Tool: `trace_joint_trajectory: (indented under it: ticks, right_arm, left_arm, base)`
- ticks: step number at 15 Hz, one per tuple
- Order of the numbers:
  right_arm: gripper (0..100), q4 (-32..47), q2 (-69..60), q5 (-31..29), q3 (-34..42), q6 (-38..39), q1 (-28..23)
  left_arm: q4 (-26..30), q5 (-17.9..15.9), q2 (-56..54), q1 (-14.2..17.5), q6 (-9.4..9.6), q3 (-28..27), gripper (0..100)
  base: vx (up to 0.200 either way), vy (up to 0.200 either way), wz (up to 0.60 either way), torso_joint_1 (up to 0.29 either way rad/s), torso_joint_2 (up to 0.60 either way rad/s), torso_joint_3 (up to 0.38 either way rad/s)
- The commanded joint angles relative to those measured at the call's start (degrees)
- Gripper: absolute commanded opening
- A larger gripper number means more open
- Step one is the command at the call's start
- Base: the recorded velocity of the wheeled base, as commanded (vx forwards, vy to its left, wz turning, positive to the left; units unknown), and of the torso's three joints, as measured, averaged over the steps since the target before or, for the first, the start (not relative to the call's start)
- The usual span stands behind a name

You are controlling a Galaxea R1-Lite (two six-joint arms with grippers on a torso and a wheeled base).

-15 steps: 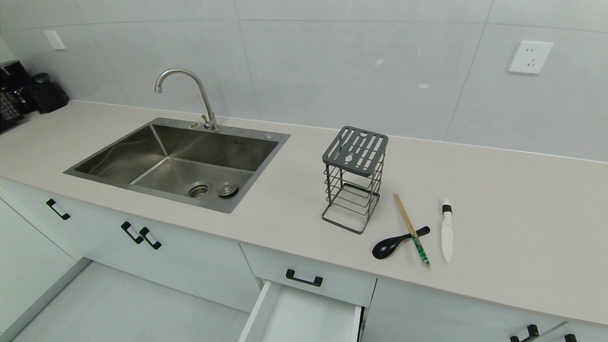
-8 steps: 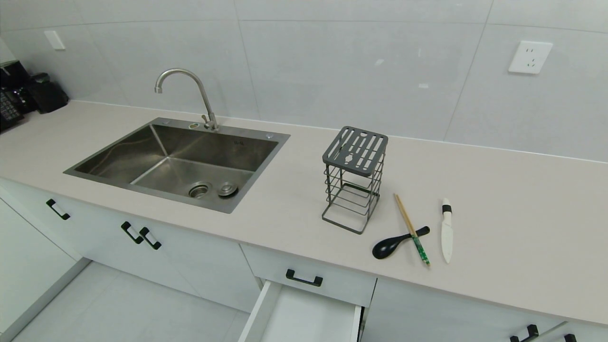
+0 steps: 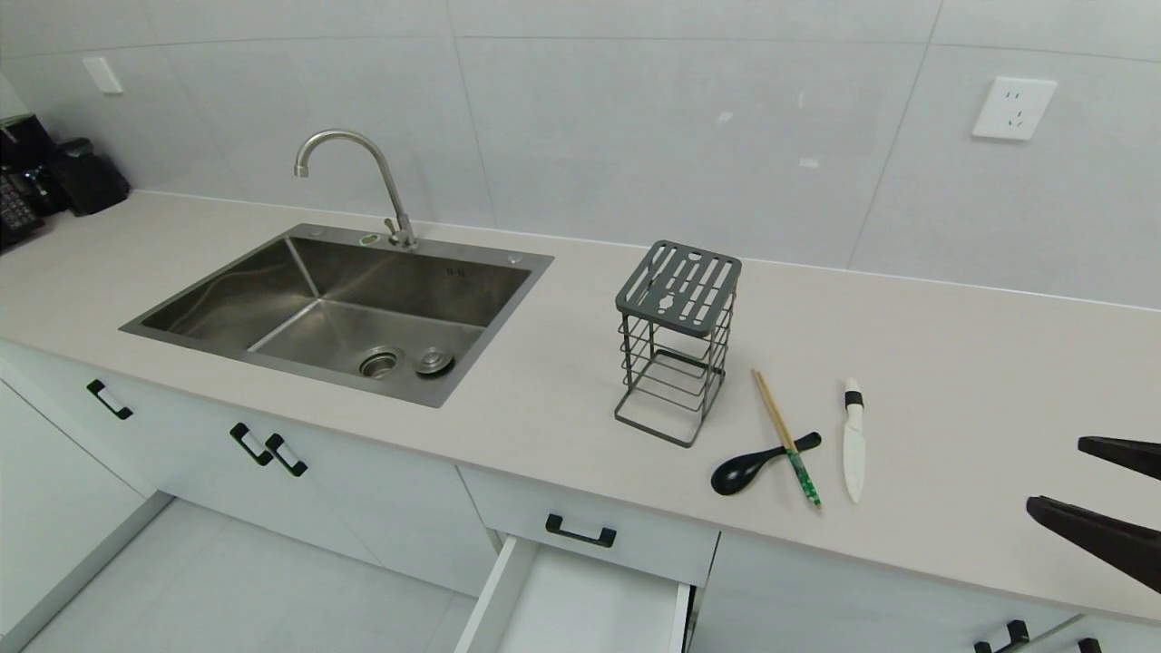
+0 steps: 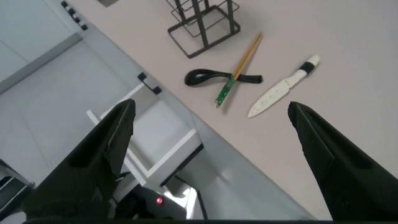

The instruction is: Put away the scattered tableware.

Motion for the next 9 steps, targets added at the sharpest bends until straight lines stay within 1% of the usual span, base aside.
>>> trace_joint_trajectory:
  ticks: [1, 2, 3, 6, 7, 9]
  right_arm:
    - [100, -2.23, 8.99, -1.18, -0.04, -0.81, 3.20]
    - [100, -4.78, 12.77, -2.85, 0.75, -2.39, 5.93]
    - [100, -8.65, 15.76, -5.49, 2.15, -2.83, 10.15]
    - [100, -12.16, 21.12, -12.87, 0.39, -2.74, 16.56]
    - [100, -12.25, 22.71, -13.58, 0.39, -2.57, 17.62]
    - [100, -12.25, 25.08, -13.93, 0.39, -2.39, 17.79]
  left_arm:
    - [0.00, 0.04, 0.02, 0.01, -0.02, 0.01, 100]
    - [0.00, 0.04, 0.02, 0.01, -0.02, 0.01, 100]
    - [0.00, 0.04, 0.02, 0.01, -0.02, 0.01, 100]
    - [0.00, 0.04, 0.02, 0.01, -0.02, 0.01, 100]
    - [0.00, 0.13, 0.02, 0.01, -0.10, 0.01, 100]
    - [0.00, 0.04, 0.02, 0.01, -0.02, 0.01, 100]
  base:
    - [0.000, 0.000, 0.00, 0.000, 0.00, 0.000]
    - [0.000, 0.000, 0.00, 0.000, 0.00, 0.000]
    - [0.000, 0.000, 0.00, 0.000, 0.00, 0.000]
    - [0.000, 0.000, 0.00, 0.000, 0.00, 0.000]
    - [0.000, 0.000, 0.00, 0.000, 0.00, 0.000]
    - [0.000, 0.000, 0.00, 0.000, 0.00, 0.000]
